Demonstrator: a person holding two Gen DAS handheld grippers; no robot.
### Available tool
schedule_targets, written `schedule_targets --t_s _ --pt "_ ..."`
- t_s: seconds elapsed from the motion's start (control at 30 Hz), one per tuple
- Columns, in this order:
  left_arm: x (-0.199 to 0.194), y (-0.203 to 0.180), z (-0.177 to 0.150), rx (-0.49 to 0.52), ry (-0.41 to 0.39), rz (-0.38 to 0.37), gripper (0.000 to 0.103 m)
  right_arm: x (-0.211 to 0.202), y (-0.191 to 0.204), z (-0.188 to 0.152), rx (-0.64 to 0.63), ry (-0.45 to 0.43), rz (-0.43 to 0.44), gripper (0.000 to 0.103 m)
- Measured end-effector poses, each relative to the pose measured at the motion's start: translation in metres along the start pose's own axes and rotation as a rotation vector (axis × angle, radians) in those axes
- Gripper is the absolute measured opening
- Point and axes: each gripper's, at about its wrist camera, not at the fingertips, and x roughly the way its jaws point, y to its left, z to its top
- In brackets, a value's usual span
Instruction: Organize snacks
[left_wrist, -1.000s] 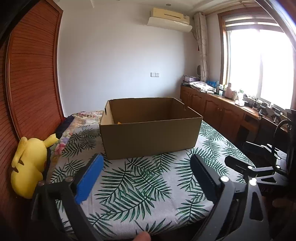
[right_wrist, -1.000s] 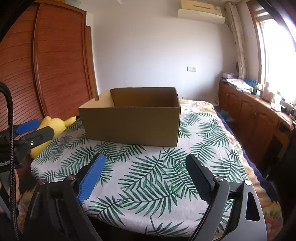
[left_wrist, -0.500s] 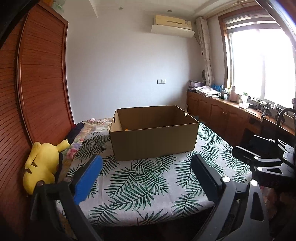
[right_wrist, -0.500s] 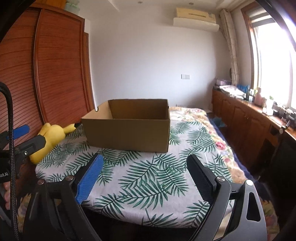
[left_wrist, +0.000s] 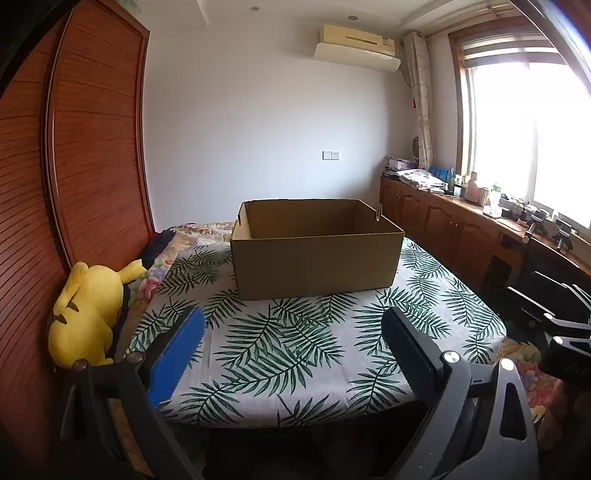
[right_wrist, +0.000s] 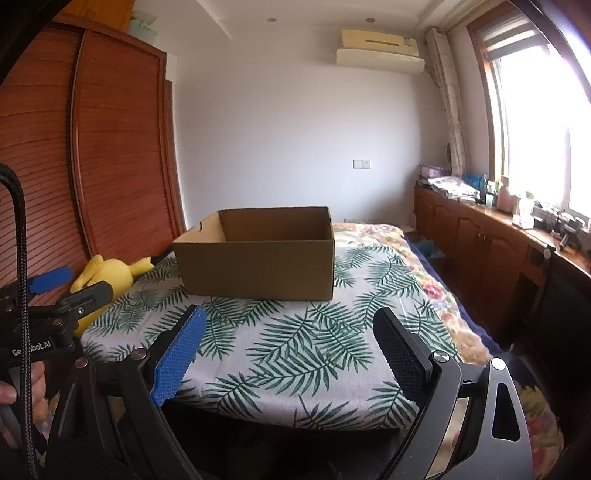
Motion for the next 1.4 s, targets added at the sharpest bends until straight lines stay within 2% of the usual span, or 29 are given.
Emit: schedule_targets --t_s 1.4 --pt "-0.0014 0.0016 -0.0037 -0.003 -0.003 0.009 0.098 0.0034 -0.0044 -0.0044 -0.004 0.004 -0.013 0.093"
